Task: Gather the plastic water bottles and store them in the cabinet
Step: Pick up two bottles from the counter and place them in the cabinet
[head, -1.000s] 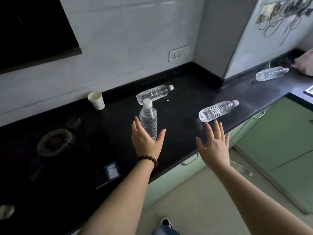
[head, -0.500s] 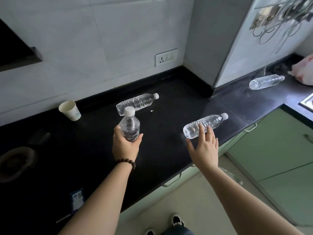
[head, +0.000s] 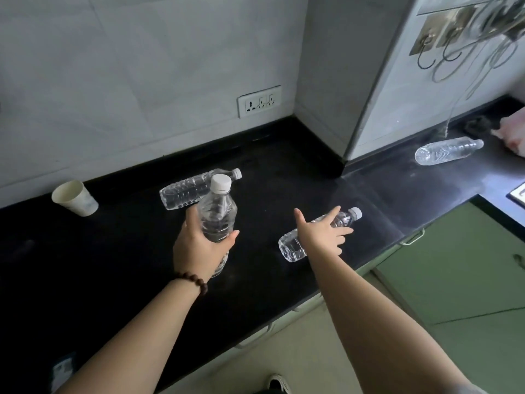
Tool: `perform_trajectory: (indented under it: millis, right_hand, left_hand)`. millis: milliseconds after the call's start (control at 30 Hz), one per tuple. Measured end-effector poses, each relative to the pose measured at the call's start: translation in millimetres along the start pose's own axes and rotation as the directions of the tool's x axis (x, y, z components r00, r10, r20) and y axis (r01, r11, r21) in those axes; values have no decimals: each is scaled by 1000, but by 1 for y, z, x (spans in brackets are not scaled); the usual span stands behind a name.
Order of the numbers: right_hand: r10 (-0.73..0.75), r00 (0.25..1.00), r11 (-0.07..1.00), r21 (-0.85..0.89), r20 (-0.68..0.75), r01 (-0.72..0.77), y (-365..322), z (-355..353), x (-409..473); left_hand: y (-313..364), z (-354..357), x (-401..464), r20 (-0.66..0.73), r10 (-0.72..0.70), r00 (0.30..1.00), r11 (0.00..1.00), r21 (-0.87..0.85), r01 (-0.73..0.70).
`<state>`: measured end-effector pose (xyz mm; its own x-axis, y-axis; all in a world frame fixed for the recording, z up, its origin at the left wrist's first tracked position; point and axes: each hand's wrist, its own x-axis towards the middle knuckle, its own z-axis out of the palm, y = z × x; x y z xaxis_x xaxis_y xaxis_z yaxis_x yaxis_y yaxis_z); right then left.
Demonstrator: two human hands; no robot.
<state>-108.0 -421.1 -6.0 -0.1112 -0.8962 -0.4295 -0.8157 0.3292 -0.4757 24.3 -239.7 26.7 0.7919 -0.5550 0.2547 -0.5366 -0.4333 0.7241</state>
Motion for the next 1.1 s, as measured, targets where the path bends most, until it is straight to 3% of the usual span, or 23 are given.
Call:
perform_trajectory:
  millis: [200, 333, 433, 667, 767, 900, 1100]
  right_hand:
    - [-316, 941, 925, -184, 118, 333, -5, 15, 16]
    - [-542, 786, 796, -120, 298, 594, -13, 19, 25]
    - [-638, 679, 649, -221, 362, 728, -23, 30, 19]
    - [-615, 734, 623, -393, 289, 677, -35, 55, -1]
    - [-577, 748, 669, -336, 328, 663, -39, 55, -11]
    - [-603, 672, 645, -234, 429, 728, -27, 62, -54]
    - [-644, 494, 550, -96, 585, 830, 8, 89, -163]
  left_hand:
    - [-3, -4, 2, -25, -58, 998, 998, 30, 59]
    - [-6, -3, -1, -51, -122, 991, 992, 25, 124]
    - [-8, -3, -5, -72, -183, 980, 983, -1, 183]
    - [-18, -25, -25, -183, -333, 925, 943, -72, 325]
    - [-24, -44, -39, -256, -366, 895, 930, -69, 361]
    - [-35, -76, -67, -341, -426, 838, 903, -97, 419]
    - [-59, -151, -137, -464, -499, 732, 860, -162, 484]
